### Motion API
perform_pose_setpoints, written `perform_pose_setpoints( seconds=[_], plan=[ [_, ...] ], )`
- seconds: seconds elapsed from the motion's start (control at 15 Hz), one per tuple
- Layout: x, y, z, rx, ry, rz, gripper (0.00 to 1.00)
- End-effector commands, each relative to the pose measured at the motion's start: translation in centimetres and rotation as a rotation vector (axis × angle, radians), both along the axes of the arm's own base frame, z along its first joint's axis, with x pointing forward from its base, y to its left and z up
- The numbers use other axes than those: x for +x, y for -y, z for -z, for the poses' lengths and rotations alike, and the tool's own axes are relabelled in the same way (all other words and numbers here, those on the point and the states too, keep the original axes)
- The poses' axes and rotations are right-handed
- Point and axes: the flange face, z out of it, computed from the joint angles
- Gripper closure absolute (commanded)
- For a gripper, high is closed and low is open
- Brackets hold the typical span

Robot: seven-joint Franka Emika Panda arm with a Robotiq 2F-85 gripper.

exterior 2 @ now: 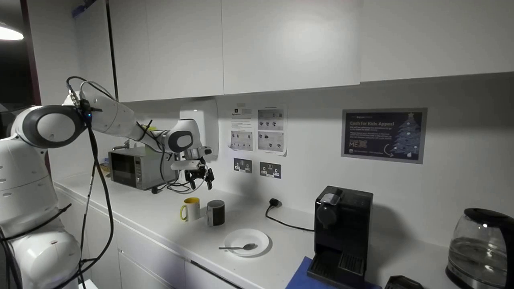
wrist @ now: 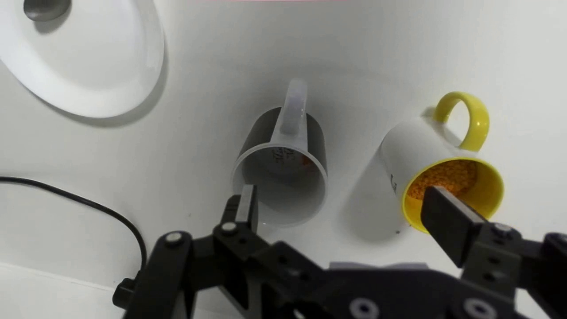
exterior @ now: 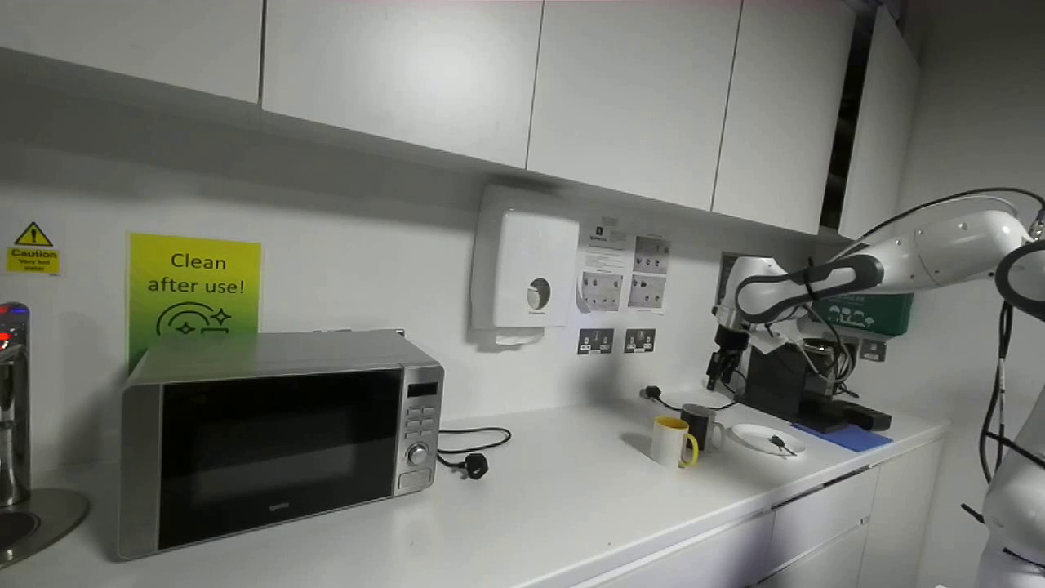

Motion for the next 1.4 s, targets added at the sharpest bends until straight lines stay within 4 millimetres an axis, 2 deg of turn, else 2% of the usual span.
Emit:
perform_pose_setpoints(
  seconds=[0.0, 0.67, 1.33],
  plan=[
    [-2.5, -0.6, -1.4, 0.011, -0.004, -0.041, 0.00],
    [-6.4, -2.1, -2.3, 0.020, -0.026, -0.102, 0.00],
    [-9.1, -3.3, -3.2, 0.021, -0.010, -0.165, 0.00]
  ],
)
